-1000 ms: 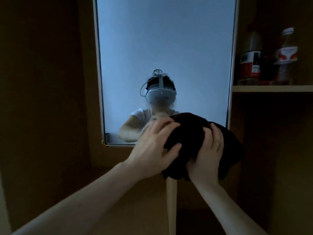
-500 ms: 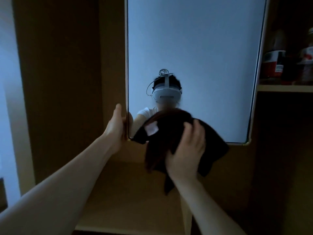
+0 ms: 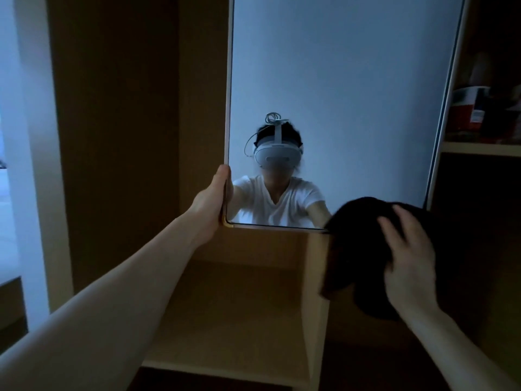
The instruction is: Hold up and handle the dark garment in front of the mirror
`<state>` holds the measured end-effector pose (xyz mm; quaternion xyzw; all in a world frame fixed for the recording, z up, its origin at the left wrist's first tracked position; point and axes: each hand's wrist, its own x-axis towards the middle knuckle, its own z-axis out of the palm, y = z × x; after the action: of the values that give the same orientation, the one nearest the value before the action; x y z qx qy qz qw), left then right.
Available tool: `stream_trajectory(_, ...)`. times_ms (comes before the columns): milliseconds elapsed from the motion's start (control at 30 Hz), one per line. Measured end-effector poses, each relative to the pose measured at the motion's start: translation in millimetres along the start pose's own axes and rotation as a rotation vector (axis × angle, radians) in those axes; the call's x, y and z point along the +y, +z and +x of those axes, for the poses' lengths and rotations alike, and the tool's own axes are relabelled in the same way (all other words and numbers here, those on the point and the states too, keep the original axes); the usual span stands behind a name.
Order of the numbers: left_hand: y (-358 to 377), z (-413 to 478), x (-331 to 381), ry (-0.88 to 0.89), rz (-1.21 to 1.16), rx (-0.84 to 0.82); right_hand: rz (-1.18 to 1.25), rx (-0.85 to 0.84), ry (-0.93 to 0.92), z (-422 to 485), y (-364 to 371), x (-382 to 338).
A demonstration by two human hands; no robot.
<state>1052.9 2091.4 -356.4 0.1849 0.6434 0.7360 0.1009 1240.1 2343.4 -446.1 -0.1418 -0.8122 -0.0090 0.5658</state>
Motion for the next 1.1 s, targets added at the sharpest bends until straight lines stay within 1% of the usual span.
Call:
stream_trajectory(67,0,-1,1,-0.004,0.0,-0.01,0.185,0.059,0.232,1,4,-11)
stream_trajectory(100,-1,-2,2,-0.008,-0.004,-0.019,0.267,0.088,0.304,3,10,-27)
stream_trajectory(133,-3,-2,2,-0.015,-0.011,-0.026,0.303,0.112,0.327,5,17,-50)
stream_trajectory(167,-4,-3,3,-0.027,-0.013,-0.033,0.305,0.115,0.297,6,26,-76)
stream_trajectory(200,-4,-5,5,-0.051,-0.007,-0.044,0.285,0.084,0.24,6,35,-105)
stream_trajectory(233,-5,-6,7,-0.062,-0.001,-0.066,0.251,0.014,0.167,6,44,-134)
stream_trajectory(267,-6,-7,8,-0.069,0.014,-0.089,0.194,-0.059,0.071,4,53,-160)
stream_trajectory(333,-8,-1,6,-0.089,0.009,-0.133,0.079,-0.142,-0.159,3,65,-192)
stream_trajectory(367,-9,2,4,-0.104,0.004,-0.134,0.061,-0.188,-0.245,6,68,-194)
stream_trajectory(433,-10,5,2,-0.103,-0.017,-0.16,0.062,-0.318,-0.415,21,63,-172)
stream_trajectory(500,-10,0,4,-0.115,-0.035,-0.187,0.056,-0.397,-0.629,42,50,-147)
stream_trajectory(533,-10,2,3,-0.119,-0.042,-0.175,0.053,-0.438,-0.696,52,43,-140)
stream_trajectory(600,-9,5,2,-0.111,-0.046,-0.149,0.072,-0.504,-0.75,71,34,-139)
stream_trajectory(700,-7,6,3,-0.081,-0.084,-0.149,0.143,-0.467,-0.793,102,34,-146)
stream_trajectory(800,-4,10,1,-0.01,-0.085,-0.138,0.201,-0.304,-0.764,145,36,-156)
stream_trajectory(867,-3,9,1,0.017,-0.101,-0.133,0.199,-0.151,-0.668,167,36,-168)
stream_trajectory(933,-4,8,1,0.02,-0.189,-0.162,0.163,-0.064,-0.568,167,39,-175)
stream_trajectory(967,-7,8,0,0.007,-0.234,-0.167,0.151,-0.046,-0.566,159,42,-175)
stream_trajectory(1000,-9,8,0,-0.016,-0.257,-0.155,0.149,-0.055,-0.61,147,44,-171)
stream_trajectory(1033,-12,10,-1,-0.039,-0.279,-0.146,0.157,-0.106,-0.691,133,46,-165)
stream_trajectory(1100,-14,6,2,-0.105,-0.26,-0.128,0.167,-0.334,-0.873,112,47,-150)
